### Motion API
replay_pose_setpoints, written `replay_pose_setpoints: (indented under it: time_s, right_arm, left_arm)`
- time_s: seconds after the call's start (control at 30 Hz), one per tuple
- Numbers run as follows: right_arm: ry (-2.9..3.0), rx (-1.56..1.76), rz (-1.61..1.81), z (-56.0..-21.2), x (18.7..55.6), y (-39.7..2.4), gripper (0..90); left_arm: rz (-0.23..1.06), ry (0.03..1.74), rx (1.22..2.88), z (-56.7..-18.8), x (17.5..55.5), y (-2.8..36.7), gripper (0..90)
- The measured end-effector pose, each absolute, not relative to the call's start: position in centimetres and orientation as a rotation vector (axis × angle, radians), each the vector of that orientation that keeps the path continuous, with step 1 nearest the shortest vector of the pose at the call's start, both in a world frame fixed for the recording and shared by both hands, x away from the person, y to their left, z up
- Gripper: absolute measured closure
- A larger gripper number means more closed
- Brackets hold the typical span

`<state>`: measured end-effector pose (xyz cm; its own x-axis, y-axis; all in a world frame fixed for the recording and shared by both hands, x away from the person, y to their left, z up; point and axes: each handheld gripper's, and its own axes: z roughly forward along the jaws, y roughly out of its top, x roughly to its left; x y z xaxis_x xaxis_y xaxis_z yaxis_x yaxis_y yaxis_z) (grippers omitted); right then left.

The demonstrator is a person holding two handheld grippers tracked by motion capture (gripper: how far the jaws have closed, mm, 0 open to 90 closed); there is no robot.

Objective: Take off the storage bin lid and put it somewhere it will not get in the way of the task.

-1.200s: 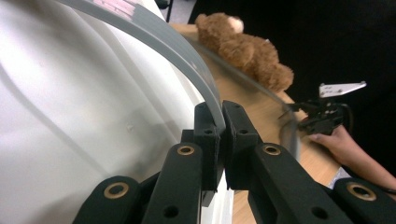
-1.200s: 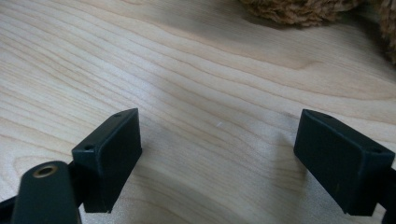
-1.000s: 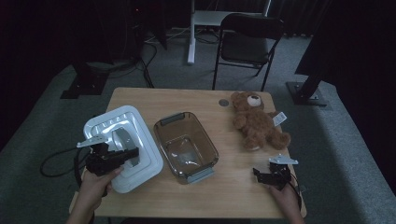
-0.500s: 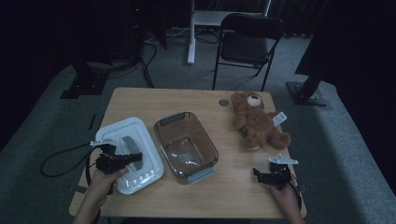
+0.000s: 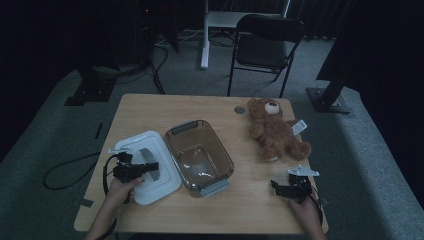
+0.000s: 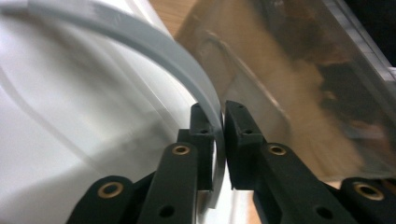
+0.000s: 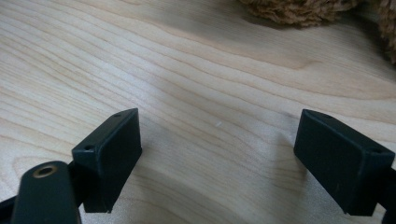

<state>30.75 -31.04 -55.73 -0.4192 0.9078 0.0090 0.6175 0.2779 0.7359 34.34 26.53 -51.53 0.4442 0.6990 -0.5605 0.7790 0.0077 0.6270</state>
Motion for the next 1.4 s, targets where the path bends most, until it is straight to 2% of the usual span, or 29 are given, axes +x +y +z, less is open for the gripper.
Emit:
replay_pose_setpoints:
  time_s: [0.33, 0.5, 0.57, 0.63, 0.67, 0.7, 0.83, 0.87, 0.97, 1.0, 1.13, 1.2, 1.33, 1.4]
  right_arm:
    - [2.139, 1.373, 0.946, -55.7, 30.7, -31.0, 14.1]
    - [2.139, 1.373, 0.946, -55.7, 30.7, -31.0, 14.1]
    - [2.139, 1.373, 0.946, -55.7, 30.7, -31.0, 14.1]
    - [2.139, 1.374, 0.945, -55.7, 30.7, -31.0, 14.1]
    - [2.138, 1.374, 0.945, -55.7, 30.7, -31.0, 14.1]
    - [2.139, 1.374, 0.946, -55.7, 30.7, -31.0, 14.1]
    - [2.139, 1.373, 0.945, -55.7, 30.7, -31.0, 14.1]
    - [2.139, 1.374, 0.945, -55.7, 30.7, -31.0, 14.1]
    - [2.139, 1.374, 0.945, -55.7, 30.7, -31.0, 14.1]
    - [2.139, 1.374, 0.946, -55.7, 30.7, -31.0, 14.1]
    - [2.139, 1.374, 0.945, -55.7, 30.7, -31.0, 14.1]
    - [2.139, 1.374, 0.945, -55.7, 30.7, -31.0, 14.1]
    - [2.139, 1.373, 0.945, -55.7, 30.7, -31.0, 14.1]
    - [2.139, 1.373, 0.945, -55.7, 30.7, -31.0, 14.1]
  left_arm:
    - [-0.014, 1.339, 1.771, -52.6, 35.3, 26.2, 72.1]
    - [0.072, 1.340, 1.818, -52.9, 35.3, 25.8, 66.5]
    - [0.113, 1.336, 1.830, -52.7, 35.2, 25.6, 59.2]
    - [0.138, 1.340, 1.829, -52.4, 35.1, 25.6, 57.7]
    - [0.146, 1.341, 1.825, -52.3, 35.0, 25.6, 50.2]
    - [0.149, 1.348, 1.821, -52.1, 35.0, 25.7, 47.8]
    - [0.208, 1.342, 1.832, -51.4, 34.4, 25.9, 46.7]
    - [0.216, 1.340, 1.830, -51.3, 34.3, 26.0, 41.8]
    - [0.247, 1.355, 1.822, -50.9, 33.8, 26.3, 40.0]
    - [0.247, 1.370, 1.806, -50.8, 33.8, 26.5, 36.0]
    - [0.274, 1.367, 1.736, -50.3, 33.1, 27.4, 35.9]
    - [0.316, 1.374, 1.730, -50.2, 32.7, 27.8, 27.3]
    - [0.368, 1.349, 1.779, -50.2, 31.8, 28.5, 26.6]
    - [0.332, 1.351, 1.798, -50.2, 31.7, 28.7, 15.4]
